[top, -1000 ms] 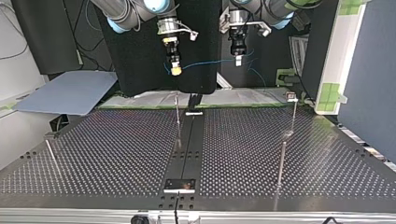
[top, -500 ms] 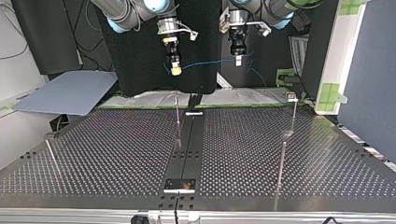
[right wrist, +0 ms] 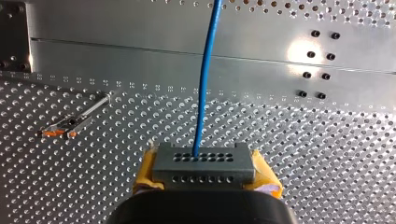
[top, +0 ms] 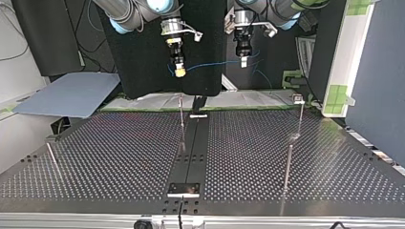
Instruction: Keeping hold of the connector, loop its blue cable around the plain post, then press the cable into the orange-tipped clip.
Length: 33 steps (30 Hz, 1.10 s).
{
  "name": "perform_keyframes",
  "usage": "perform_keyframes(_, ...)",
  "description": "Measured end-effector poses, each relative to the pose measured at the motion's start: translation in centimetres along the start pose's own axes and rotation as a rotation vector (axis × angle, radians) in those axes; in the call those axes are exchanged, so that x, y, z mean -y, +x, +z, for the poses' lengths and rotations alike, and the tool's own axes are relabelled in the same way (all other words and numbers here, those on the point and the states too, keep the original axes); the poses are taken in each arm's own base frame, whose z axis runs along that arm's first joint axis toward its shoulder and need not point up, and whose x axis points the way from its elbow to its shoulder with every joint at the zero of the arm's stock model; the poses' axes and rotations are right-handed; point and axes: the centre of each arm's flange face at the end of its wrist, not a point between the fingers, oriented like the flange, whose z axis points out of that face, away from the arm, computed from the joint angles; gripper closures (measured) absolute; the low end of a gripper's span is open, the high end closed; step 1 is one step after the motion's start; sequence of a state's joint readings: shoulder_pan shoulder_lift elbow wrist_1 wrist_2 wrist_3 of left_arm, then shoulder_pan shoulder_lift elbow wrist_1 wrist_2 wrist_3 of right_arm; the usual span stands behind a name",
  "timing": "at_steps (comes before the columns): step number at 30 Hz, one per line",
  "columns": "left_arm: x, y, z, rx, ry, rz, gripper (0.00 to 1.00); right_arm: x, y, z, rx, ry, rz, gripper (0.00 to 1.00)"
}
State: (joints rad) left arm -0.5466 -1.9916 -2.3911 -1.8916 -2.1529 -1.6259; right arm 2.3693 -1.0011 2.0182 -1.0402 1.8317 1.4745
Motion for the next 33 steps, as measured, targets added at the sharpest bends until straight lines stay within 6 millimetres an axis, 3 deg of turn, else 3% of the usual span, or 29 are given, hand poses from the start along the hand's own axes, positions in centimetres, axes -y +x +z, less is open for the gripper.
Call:
perform_keyframes(4,-0.2,0.3,0.0,-0.011,0.0,0.01,1.0,0.0,0.0,0.0,0.0,0.0,0.0,1.0)
perform_keyframes(14,-1.1,3.1,-0.9,-0.102,-0.004,0.07,1.0,0.0,0.0,0.1,-0.001,0.0,0.0,1.0)
perform_keyframes(28,-1.2,3.4,-0.9,-0.108,-0.004,0.074,1.0,0.0,0.0,0.0,0.0,0.001,0.001,1.0)
perform_keyframes(33,-1.2,3.4,-0.9,-0.108,-0.004,0.074,1.0,1.5,-1.9,-1.7,0.061,0.055,0.011,1.0)
